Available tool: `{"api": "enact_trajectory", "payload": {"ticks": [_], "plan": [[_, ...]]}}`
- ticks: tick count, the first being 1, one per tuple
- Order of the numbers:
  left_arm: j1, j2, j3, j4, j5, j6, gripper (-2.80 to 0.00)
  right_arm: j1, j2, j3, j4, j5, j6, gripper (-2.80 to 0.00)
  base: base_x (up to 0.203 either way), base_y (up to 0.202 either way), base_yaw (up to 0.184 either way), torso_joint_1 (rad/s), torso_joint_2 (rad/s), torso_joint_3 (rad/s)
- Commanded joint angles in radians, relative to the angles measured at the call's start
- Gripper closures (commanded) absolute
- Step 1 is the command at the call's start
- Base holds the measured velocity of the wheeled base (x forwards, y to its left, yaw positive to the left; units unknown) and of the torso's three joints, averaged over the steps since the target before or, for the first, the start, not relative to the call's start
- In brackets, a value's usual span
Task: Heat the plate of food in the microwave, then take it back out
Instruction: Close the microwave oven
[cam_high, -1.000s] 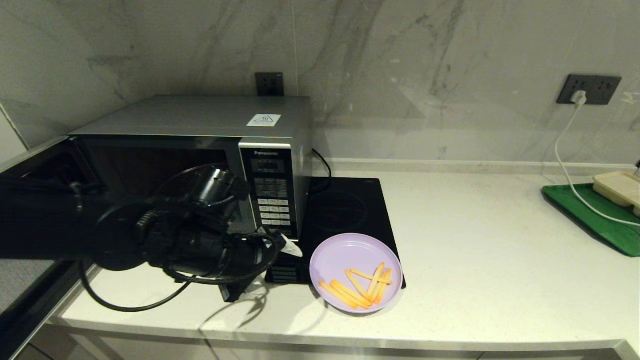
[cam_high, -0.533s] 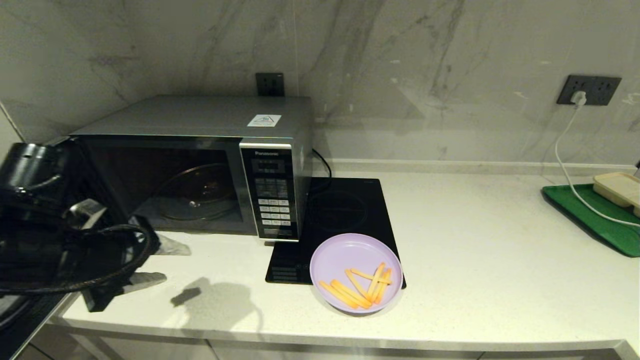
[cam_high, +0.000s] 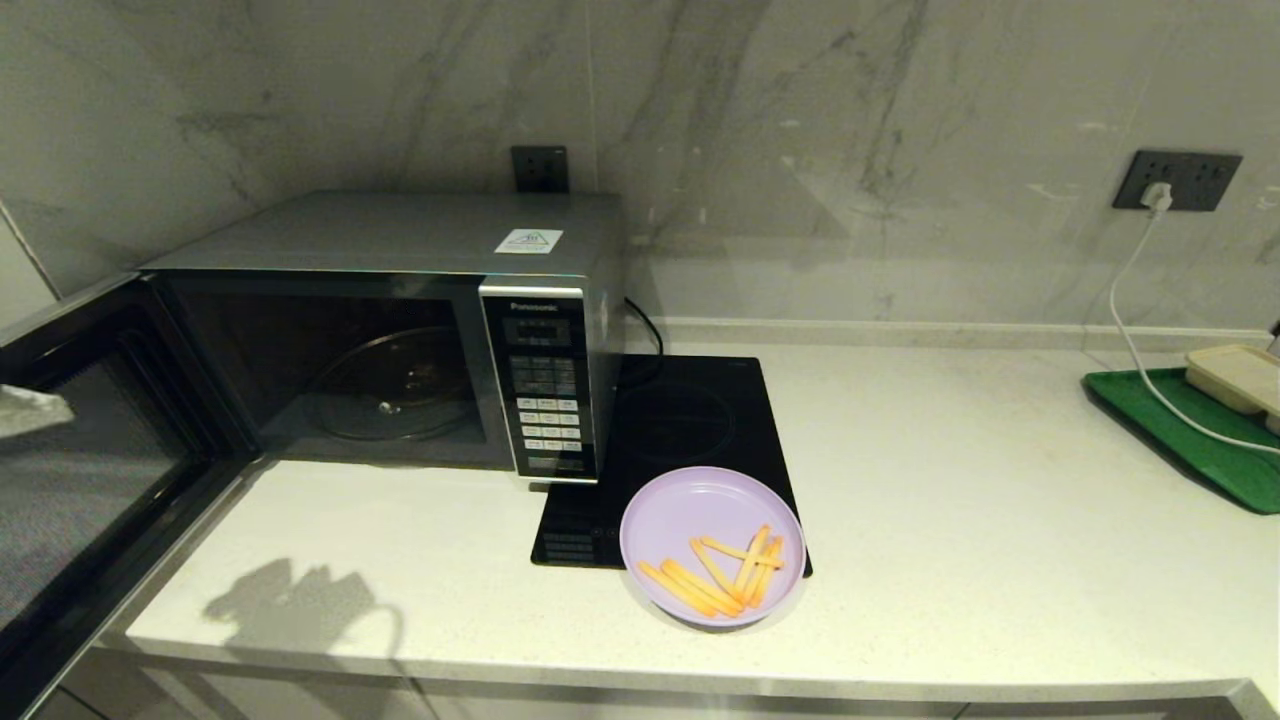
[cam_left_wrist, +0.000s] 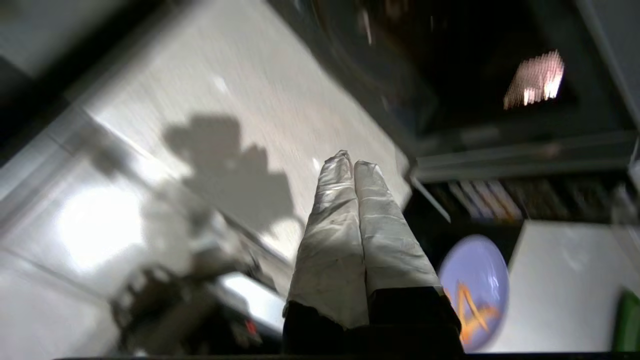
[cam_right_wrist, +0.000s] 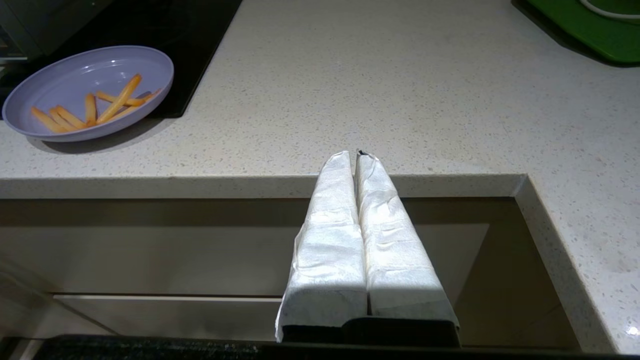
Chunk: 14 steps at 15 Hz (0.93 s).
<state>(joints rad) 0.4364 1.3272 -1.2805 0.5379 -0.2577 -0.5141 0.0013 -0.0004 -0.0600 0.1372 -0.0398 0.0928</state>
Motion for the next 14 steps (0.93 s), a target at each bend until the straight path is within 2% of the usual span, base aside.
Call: {"api": "enact_trajectory", "payload": {"ticks": [1, 5, 9, 14], "plan": [[0.099, 0.045, -0.094, 0.001, -0.001, 0.048, 0.00, 0.000, 0.000, 0.000, 0.001, 0.000, 0.001, 0.00, 0.000, 0.000, 0.000, 0.000, 0.00, 0.000], [0.254, 0.102, -0.212, -0.001, 0.000, 0.140, 0.00, 0.000, 0.000, 0.000, 0.001, 0.000, 0.001, 0.00, 0.000, 0.000, 0.000, 0.000, 0.00, 0.000], [0.367, 0.185, -0.244, 0.005, 0.000, 0.215, 0.00, 0.000, 0.000, 0.000, 0.001, 0.000, 0.001, 0.00, 0.000, 0.000, 0.000, 0.000, 0.00, 0.000], [0.436, 0.253, -0.244, 0.011, 0.000, 0.222, 0.00, 0.000, 0.000, 0.000, 0.001, 0.000, 0.001, 0.00, 0.000, 0.000, 0.000, 0.000, 0.00, 0.000]]}}
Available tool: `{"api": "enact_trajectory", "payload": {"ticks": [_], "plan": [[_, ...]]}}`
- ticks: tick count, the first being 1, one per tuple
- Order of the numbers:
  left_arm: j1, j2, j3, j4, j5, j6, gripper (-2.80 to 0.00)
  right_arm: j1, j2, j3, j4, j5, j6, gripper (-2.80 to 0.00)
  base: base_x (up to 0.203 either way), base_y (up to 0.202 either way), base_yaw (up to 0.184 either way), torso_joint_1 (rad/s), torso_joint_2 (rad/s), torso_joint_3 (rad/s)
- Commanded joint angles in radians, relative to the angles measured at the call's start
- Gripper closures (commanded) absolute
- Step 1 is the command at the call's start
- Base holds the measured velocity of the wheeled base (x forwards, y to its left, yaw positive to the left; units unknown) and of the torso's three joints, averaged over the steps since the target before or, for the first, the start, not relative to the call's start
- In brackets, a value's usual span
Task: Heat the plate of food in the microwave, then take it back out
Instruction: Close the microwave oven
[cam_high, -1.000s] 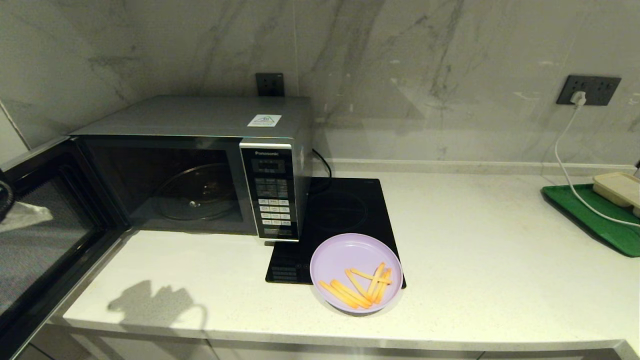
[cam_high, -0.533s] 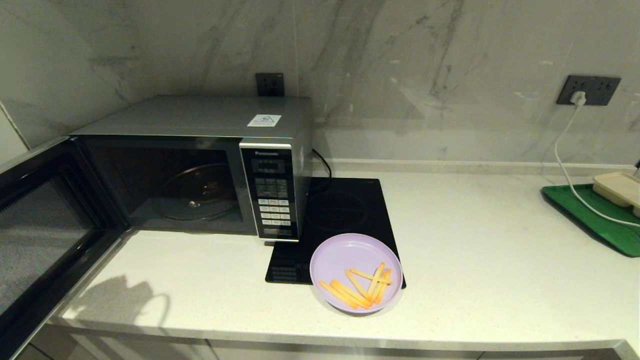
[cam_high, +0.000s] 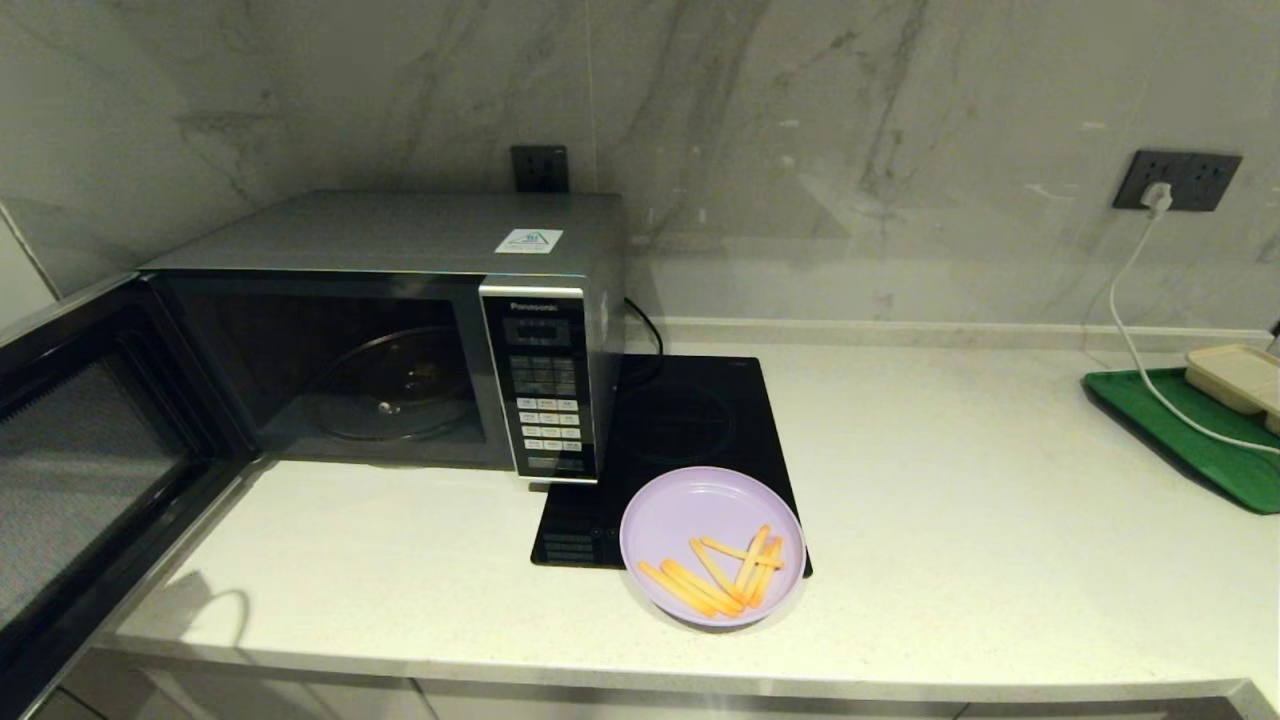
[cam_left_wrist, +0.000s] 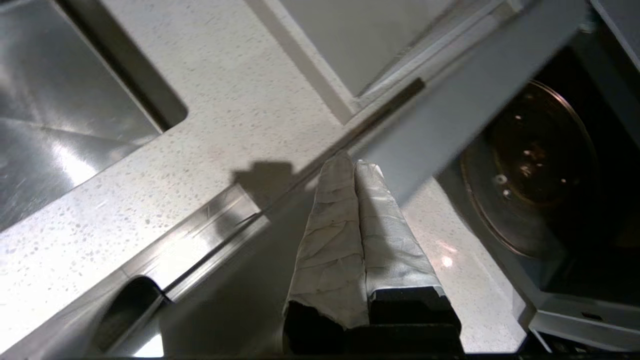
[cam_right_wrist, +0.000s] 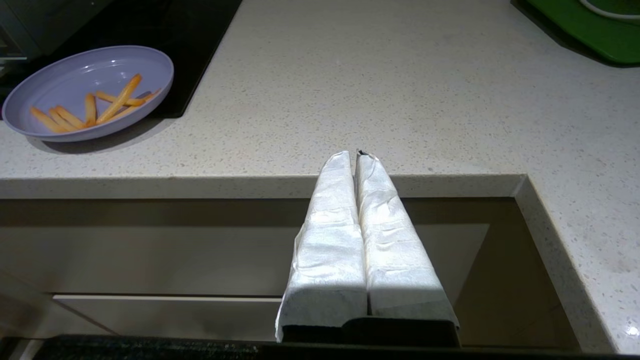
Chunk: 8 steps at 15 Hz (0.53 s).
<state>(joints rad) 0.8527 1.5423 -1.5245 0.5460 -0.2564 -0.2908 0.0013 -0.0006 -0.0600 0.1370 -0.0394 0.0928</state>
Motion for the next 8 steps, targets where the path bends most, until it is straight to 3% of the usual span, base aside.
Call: {"api": "enact_trajectory", "payload": {"ticks": [1, 8], "plan": [[0.029, 0.049, 0.000, 0.003, -0.001, 0.000, 0.00, 0.000, 0.001, 0.000, 0.001, -0.001, 0.001, 0.00, 0.000, 0.000, 0.000, 0.000, 0.00, 0.000], [0.042, 0.063, 0.023, 0.003, -0.010, 0.002, 0.00, 0.000, 0.001, 0.000, 0.001, -0.001, 0.001, 0.00, 0.000, 0.000, 0.000, 0.000, 0.00, 0.000]]}}
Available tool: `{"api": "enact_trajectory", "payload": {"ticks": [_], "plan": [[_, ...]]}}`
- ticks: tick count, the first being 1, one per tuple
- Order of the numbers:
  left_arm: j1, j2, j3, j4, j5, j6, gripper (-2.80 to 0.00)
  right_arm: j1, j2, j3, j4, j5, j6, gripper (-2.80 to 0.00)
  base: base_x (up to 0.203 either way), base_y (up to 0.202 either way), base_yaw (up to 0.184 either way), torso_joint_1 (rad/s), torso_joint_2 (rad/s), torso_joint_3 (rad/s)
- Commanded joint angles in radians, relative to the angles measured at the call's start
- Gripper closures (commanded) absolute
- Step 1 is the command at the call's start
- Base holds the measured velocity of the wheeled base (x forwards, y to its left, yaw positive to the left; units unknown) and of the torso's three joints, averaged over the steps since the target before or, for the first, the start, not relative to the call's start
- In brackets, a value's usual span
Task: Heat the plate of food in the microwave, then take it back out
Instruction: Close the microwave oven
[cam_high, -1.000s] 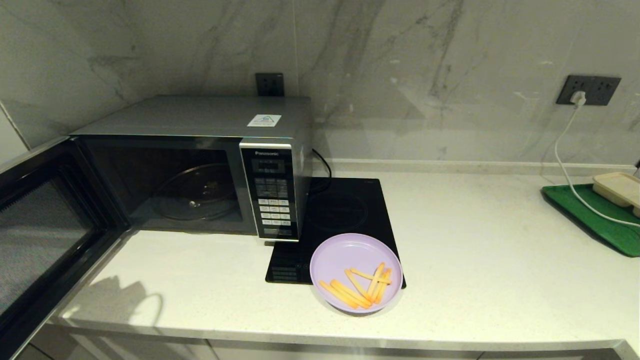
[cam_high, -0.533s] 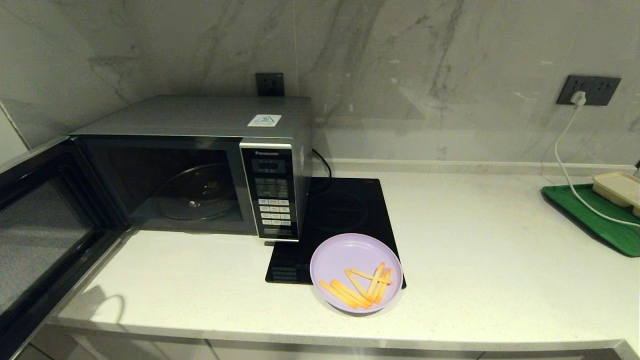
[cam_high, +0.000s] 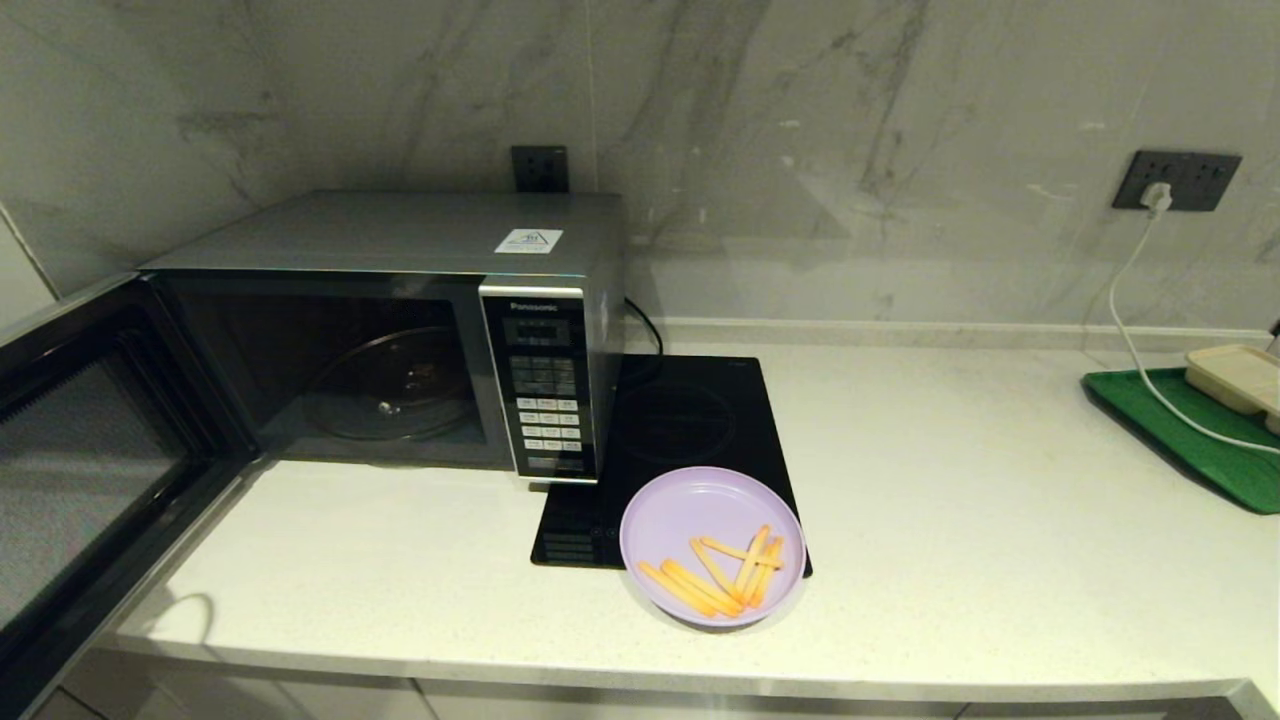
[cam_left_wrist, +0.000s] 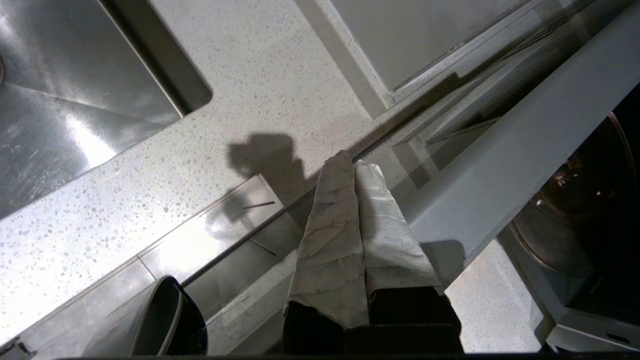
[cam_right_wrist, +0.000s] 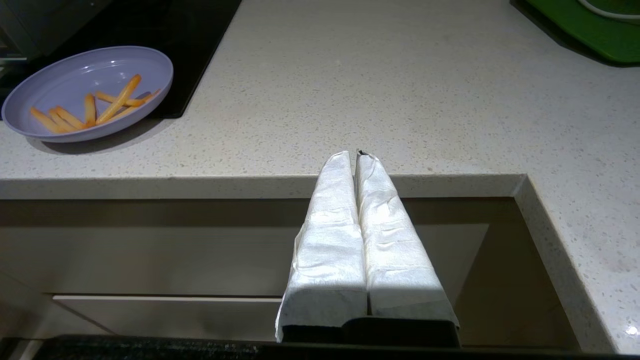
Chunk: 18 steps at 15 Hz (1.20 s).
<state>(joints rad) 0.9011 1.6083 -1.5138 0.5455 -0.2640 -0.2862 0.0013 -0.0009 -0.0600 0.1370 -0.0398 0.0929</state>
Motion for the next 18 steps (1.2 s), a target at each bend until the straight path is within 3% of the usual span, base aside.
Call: {"api": "enact_trajectory", "payload": {"ticks": [1, 4, 6, 10, 12, 15, 18], "plan": [[-0.025, -0.015, 0.035, 0.004, -0.003, -0.002, 0.00, 0.000, 0.001, 0.000, 0.001, 0.000, 0.001, 0.00, 0.000, 0.000, 0.000, 0.000, 0.00, 0.000], [-0.097, -0.077, 0.119, 0.004, -0.004, -0.004, 0.00, 0.000, 0.001, 0.000, 0.001, 0.000, 0.001, 0.00, 0.000, 0.000, 0.000, 0.000, 0.00, 0.000], [-0.184, -0.133, 0.168, 0.005, -0.004, -0.012, 0.00, 0.000, 0.001, 0.000, 0.001, 0.000, 0.001, 0.00, 0.000, 0.000, 0.000, 0.000, 0.00, 0.000], [-0.469, -0.233, 0.241, 0.006, 0.005, -0.099, 0.00, 0.000, 0.001, 0.000, 0.001, 0.000, 0.001, 0.00, 0.000, 0.000, 0.000, 0.000, 0.00, 0.000], [-0.640, -0.248, 0.257, 0.006, 0.054, -0.170, 0.00, 0.000, 0.001, 0.000, 0.001, 0.000, 0.001, 0.00, 0.000, 0.000, 0.000, 0.000, 0.00, 0.000], [-0.850, -0.205, 0.277, -0.001, 0.185, -0.264, 0.00, -0.001, 0.001, 0.000, 0.001, 0.000, 0.001, 0.00, 0.000, 0.000, 0.000, 0.000, 0.00, 0.000], [-0.929, -0.104, 0.280, -0.061, 0.258, -0.318, 0.00, 0.000, 0.001, 0.000, 0.001, 0.000, 0.001, 0.00, 0.000, 0.000, 0.000, 0.000, 0.00, 0.000]]}}
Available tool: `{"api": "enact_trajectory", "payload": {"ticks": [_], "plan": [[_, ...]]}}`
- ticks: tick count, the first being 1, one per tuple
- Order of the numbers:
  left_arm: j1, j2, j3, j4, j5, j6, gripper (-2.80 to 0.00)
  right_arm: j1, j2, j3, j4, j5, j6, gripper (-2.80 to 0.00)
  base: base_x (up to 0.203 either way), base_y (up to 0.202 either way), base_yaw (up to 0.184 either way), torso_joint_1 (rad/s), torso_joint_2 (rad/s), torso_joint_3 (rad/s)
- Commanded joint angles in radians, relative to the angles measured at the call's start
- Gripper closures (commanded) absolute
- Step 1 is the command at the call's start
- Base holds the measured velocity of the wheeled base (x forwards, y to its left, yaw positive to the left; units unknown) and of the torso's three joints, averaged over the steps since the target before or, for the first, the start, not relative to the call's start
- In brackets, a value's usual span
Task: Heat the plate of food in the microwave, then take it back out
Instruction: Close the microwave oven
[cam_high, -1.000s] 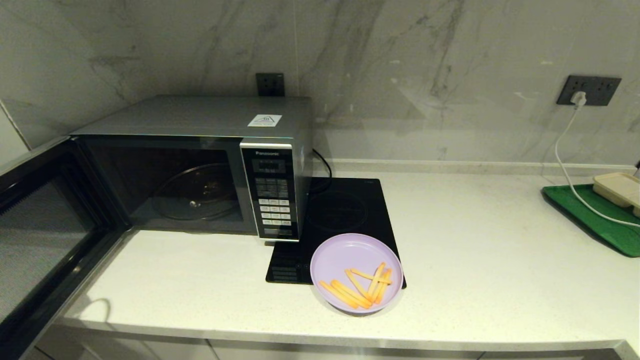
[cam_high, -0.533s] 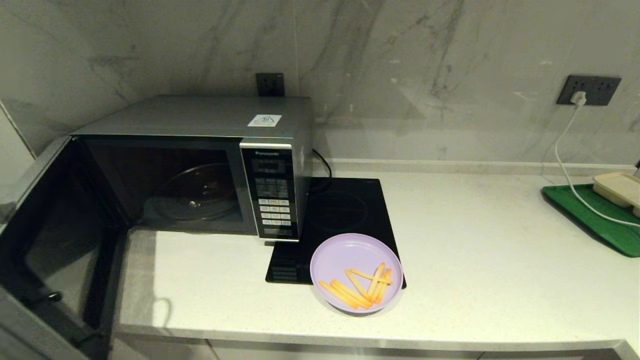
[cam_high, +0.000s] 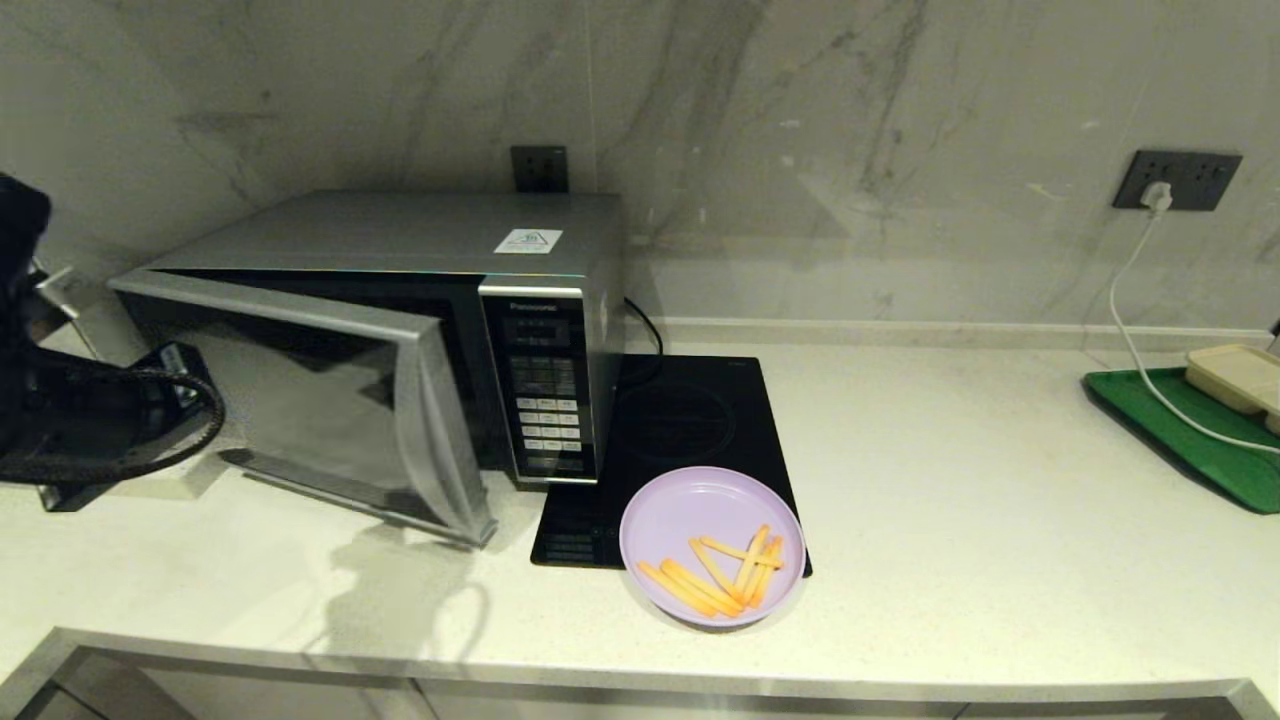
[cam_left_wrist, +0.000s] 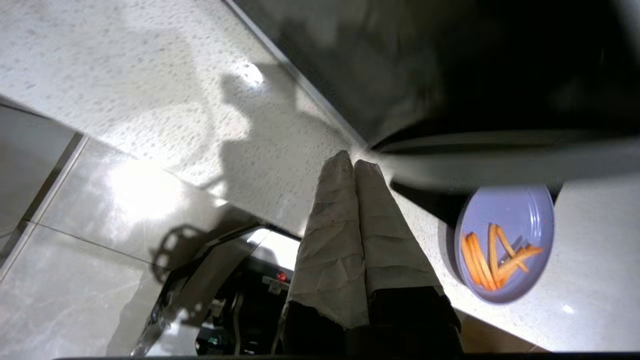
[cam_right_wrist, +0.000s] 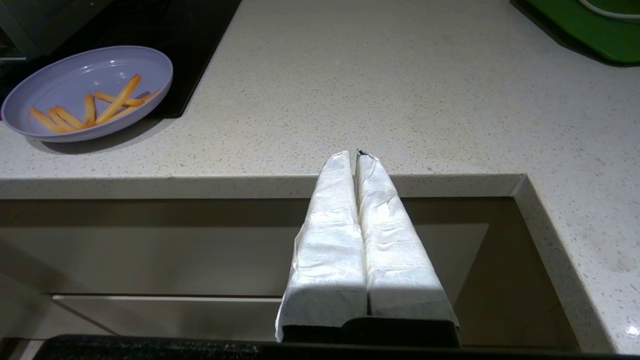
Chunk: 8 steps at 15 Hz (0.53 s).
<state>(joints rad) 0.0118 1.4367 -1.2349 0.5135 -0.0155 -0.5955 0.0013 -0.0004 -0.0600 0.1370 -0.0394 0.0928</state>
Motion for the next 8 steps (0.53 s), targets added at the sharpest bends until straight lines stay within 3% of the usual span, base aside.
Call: {"api": "enact_trajectory", "payload": {"ticks": [1, 4, 8], "plan": [[-0.052, 0.092, 0.002, -0.084, 0.015, -0.011, 0.00, 0.000, 0.000, 0.000, 0.001, -0.001, 0.001, 0.00, 0.000, 0.000, 0.000, 0.000, 0.00, 0.000], [-0.078, 0.158, -0.003, -0.250, 0.017, -0.010, 0.00, 0.000, 0.000, 0.000, 0.001, -0.001, 0.001, 0.00, 0.000, 0.000, 0.000, 0.000, 0.00, 0.000], [-0.123, 0.219, -0.014, -0.388, 0.016, -0.010, 0.00, 0.000, 0.000, 0.000, 0.001, -0.001, 0.001, 0.00, 0.000, 0.000, 0.000, 0.000, 0.00, 0.000]]}}
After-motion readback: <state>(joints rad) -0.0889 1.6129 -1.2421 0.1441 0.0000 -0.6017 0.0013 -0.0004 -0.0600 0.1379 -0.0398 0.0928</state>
